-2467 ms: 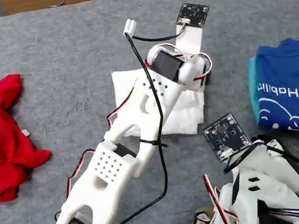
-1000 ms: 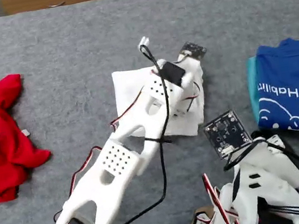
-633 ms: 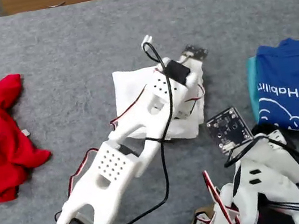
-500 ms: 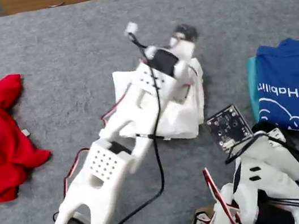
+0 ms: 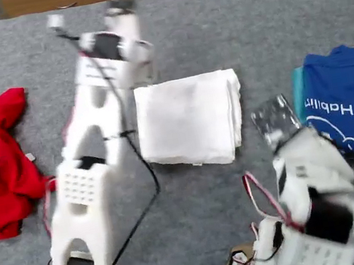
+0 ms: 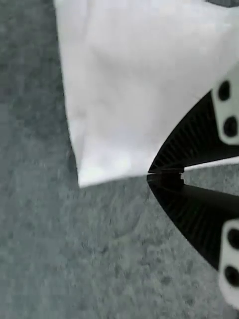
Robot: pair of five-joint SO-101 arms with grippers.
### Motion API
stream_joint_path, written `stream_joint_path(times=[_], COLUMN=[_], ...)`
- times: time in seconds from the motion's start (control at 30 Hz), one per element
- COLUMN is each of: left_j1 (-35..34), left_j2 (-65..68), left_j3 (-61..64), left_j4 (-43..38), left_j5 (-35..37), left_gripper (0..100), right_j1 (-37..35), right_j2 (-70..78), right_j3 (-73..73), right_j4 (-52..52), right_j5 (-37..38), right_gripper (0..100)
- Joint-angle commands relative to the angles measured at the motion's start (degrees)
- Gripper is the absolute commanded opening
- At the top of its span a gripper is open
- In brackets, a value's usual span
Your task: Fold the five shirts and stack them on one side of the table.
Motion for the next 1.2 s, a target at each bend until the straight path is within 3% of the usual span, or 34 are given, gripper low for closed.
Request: stream_joint_path(times=[0.0, 0.2, 0.47, 0.63, 0.9, 1.17], left_j1=[-6.6, -15.3, -26.5, -32.5, -33.7, -33.6], left_j2=[-8.4, -18.9, -28.3, -28.2, -26.3, -26.1], left_j3=[3.3, 14.1, 22.5, 23.0, 23.0, 23.0], left_j4=[0.7, 0.7, 0.6, 0.6, 0.6, 0.6], left_j5=[0.4, 0.2, -6.2, -7.8, -8.9, -9.0], left_gripper=[2, 2, 2, 2, 2, 2], right_j1=[-7.7, -18.2, -25.6, -27.3, -27.0, -27.1], right_j2=[14.0, 39.3, 67.0, 81.0, 94.8, 100.9], right_j3=[-7.7, -21.9, -45.3, -58.6, -72.2, -74.7], right_j4=[-2.5, -5.6, -7.2, -5.5, -4.3, -2.5], right_j5=[-5.8, -14.3, -27.1, -34.8, -37.4, -39.1], right_gripper=[3.4, 3.4, 4.0, 14.7, 17.0, 12.4])
